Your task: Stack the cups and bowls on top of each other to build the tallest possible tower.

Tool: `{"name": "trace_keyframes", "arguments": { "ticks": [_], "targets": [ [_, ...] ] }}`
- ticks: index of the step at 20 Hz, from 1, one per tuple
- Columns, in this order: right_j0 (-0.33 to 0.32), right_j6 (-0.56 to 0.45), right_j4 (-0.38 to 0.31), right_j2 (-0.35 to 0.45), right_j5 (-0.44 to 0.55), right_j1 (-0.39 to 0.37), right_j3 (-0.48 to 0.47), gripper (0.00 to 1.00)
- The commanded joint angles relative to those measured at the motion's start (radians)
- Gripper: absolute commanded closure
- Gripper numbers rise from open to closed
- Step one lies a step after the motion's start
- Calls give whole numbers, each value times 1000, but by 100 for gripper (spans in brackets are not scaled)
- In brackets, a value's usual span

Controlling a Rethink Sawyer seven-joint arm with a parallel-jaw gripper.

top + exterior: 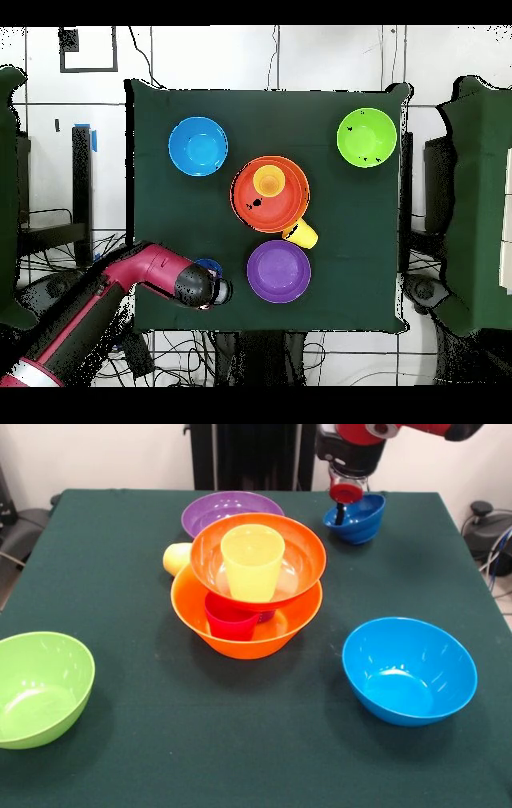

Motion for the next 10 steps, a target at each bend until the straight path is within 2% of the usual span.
{"name": "trace_keyframes", "arguments": {
  "ticks": [1, 10],
  "targets": [
    [23, 248, 12, 144, 51, 43, -132, 0],
    [22, 263, 2, 138, 18, 22, -124, 0]
  ]
}}
